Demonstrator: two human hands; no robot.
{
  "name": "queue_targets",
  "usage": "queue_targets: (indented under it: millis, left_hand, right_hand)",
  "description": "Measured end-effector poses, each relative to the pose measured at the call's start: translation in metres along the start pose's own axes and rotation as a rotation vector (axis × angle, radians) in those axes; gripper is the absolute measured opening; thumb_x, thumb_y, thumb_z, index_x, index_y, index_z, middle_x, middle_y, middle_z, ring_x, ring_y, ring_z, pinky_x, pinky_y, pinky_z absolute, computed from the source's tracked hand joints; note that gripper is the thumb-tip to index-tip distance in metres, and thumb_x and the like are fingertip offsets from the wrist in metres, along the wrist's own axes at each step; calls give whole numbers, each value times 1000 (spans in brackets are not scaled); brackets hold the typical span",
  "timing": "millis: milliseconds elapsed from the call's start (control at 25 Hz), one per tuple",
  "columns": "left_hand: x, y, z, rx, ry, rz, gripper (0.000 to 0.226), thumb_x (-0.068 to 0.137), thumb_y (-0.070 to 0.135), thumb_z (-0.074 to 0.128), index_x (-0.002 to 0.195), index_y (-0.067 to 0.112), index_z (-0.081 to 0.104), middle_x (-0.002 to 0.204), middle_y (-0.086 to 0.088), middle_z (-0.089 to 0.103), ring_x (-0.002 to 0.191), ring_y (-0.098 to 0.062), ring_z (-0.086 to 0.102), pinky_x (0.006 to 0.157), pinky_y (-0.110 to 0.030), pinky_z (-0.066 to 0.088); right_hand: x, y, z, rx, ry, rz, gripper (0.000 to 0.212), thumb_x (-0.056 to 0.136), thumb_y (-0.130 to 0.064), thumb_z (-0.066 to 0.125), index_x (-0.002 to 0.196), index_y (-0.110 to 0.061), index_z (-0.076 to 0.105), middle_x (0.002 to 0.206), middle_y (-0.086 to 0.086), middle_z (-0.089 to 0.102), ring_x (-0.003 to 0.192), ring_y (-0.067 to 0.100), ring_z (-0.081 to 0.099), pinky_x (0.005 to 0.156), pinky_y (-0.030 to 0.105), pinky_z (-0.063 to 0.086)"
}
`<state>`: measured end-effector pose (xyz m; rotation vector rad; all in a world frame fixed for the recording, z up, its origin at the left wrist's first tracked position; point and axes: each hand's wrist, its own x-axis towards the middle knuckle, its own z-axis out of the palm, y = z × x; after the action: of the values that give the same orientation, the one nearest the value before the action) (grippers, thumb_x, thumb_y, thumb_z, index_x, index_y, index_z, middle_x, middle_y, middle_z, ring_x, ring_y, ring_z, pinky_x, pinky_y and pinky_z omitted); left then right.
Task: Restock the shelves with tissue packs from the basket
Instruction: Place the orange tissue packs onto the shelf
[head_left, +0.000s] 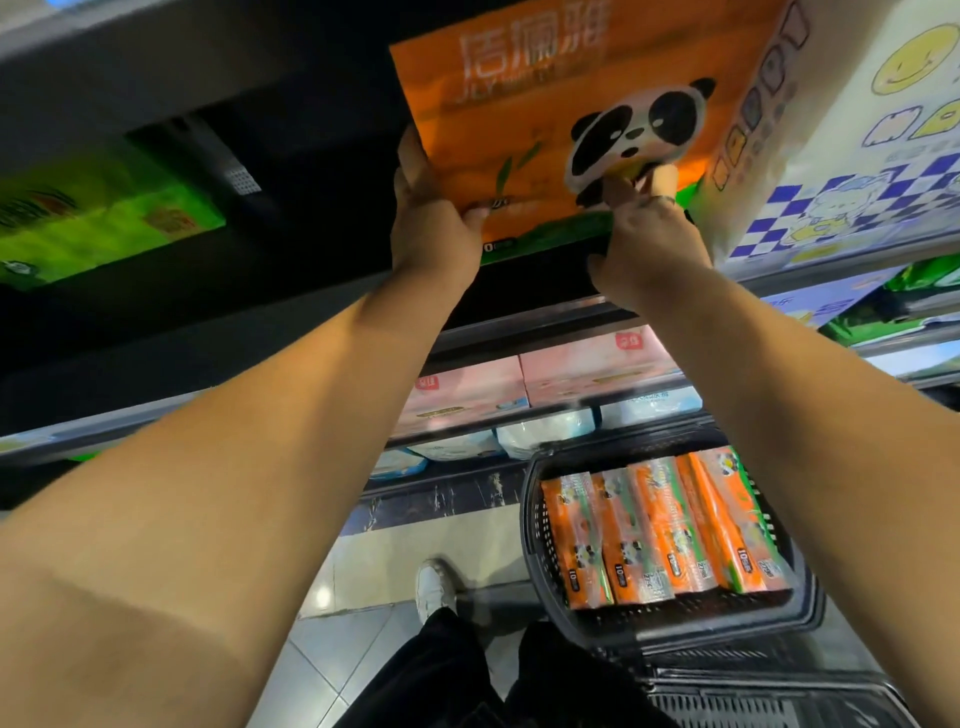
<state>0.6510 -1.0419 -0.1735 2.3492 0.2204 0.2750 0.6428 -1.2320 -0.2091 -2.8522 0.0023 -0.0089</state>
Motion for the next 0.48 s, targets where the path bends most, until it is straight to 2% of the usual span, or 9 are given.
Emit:
queue_targets:
  millis: [160,360,480]
  left_hand:
    - [-4,-2,0,29,-16,8,84,88,24,67,151,16,12,148,-5,37,123,-27,51,87,-23,35]
    - [-21,-10,-17,-1,-126,89,93,84,27,73,152,21,9,148,-6,38,128,-25,48,95,-29,41]
    - [-42,-17,-28,12,-148,98,93,83,29,74,152,17,12,149,-7,38,132,-22,43,102,-33,40]
  right_hand:
    - [-7,1,0,-39,35,-18,62,85,-30,61,140,-19,33,116,23,57,104,42,55,88,48,48]
    - [-29,-4,-3,6,94,4,65,86,-32,62,143,-23,32,145,16,31,118,40,45,100,48,37]
    - [-45,-11,-6,14,149,-3,62,87,-32,62,143,-24,35,146,17,34,124,40,43,101,50,38]
